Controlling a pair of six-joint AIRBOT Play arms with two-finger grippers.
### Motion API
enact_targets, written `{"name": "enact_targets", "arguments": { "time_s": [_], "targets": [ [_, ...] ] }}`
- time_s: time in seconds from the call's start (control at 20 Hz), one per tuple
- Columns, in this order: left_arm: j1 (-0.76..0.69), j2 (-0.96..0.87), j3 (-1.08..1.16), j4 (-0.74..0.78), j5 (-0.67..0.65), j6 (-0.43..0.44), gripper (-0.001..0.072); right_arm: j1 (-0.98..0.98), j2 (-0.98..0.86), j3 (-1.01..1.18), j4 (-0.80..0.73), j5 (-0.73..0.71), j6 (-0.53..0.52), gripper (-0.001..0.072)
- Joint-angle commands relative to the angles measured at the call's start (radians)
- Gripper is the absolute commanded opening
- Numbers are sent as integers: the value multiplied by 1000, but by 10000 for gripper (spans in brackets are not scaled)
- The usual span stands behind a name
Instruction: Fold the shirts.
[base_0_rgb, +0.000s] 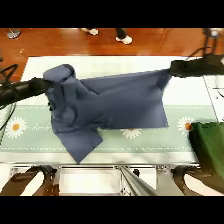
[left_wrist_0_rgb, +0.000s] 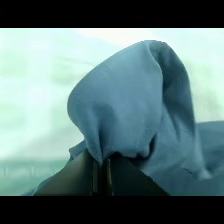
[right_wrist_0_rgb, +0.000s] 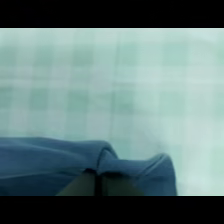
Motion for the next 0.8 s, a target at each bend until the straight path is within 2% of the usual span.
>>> {"name": "enact_targets", "arguments": {
  "time_s": [0.0, 0.05, 0.1, 0.15, 0.2, 0.35, 0.45, 0.55, 0.6, 0.65, 0.75],
  "targets": [
    [-62, -241, 92, -18, 166, 4, 26, -35, -296, 161, 188, -50, 29, 24],
    [-64, -291, 138, -18, 131, -2, 28, -60, -351, 202, 273, -32, 53, 146],
    [-63, -332, 183, -18, 89, -18, 122, -85, -387, 226, 356, -7, 56, 509],
    [-55, -365, 225, -16, 32, -22, 524, -113, -409, 245, 415, 39, 42, 631],
    [-39, -384, 260, -6, -40, -27, 703, -149, -417, 259, 449, 103, 19, 632],
    [69, -397, 324, 72, -363, -32, 700, -282, -388, 267, 413, 339, -97, 631],
    [172, -385, 291, 119, -541, -41, 699, -367, -335, 249, 246, 483, -135, 632],
    [273, -341, 192, 144, -601, -58, 699, -441, -233, 132, 141, 463, -150, 632],
    [329, -302, 110, 142, -598, -68, 698, -487, -164, 28, 157, 404, -152, 632],
    [378, -261, 27, 140, -590, -68, 698, -525, -93, -82, 204, 341, -179, 632],
    [465, -186, -144, 62, -586, -51, 698, -573, 64, -329, 377, 264, -314, 631]
  ]
}}
